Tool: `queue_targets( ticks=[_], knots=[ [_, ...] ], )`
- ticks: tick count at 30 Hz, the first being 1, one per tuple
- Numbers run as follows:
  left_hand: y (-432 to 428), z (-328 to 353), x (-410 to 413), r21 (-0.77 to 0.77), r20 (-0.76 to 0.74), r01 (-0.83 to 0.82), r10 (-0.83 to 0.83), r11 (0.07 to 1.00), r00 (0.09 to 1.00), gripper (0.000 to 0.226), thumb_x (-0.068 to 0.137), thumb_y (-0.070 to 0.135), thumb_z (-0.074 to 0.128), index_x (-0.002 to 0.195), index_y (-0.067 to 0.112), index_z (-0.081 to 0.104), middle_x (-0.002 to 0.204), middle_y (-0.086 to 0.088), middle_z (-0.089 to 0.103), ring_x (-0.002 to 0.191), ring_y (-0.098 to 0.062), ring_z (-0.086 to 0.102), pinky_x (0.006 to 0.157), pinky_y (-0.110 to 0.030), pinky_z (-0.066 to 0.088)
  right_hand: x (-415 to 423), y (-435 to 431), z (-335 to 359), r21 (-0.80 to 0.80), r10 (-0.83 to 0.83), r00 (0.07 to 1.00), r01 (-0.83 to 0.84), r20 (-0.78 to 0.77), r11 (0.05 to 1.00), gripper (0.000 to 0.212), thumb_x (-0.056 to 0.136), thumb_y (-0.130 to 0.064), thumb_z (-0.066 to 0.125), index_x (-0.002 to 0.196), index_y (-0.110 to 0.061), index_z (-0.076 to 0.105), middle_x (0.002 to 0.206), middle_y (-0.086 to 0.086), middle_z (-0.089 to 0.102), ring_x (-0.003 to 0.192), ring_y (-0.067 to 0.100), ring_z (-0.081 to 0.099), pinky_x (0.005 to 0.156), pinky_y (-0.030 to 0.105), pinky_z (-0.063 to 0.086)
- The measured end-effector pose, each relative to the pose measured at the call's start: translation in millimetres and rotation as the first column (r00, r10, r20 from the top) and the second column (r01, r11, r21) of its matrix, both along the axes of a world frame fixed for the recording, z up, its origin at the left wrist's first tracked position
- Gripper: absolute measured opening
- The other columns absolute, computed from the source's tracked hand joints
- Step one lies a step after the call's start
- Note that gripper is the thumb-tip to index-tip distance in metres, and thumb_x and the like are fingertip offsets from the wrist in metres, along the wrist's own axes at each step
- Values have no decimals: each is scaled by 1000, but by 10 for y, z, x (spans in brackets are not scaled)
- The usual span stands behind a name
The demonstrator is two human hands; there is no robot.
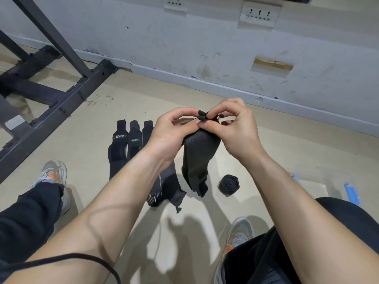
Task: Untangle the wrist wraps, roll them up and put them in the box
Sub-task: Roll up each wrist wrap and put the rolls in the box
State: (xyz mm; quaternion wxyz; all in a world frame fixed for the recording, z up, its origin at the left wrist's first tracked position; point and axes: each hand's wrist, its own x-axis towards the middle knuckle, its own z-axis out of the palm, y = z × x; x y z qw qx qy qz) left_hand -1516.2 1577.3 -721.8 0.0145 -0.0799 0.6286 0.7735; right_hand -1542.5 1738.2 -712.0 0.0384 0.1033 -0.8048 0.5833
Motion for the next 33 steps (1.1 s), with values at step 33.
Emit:
queue_targets(
  ticks=[33],
  knots=[
    [-114, 18, 124, -394, -134, 36, -96, 918, 986, 18, 101, 14, 65, 118, 17, 61, 80, -1, 66, 72, -3, 57, 70, -23, 46, -49, 66, 22, -556, 396, 830, -129, 393, 821, 26, 91, 11, 61, 98, -12, 68, 89, 9, 70, 77, 21, 70, 70, 27, 57]
  ],
)
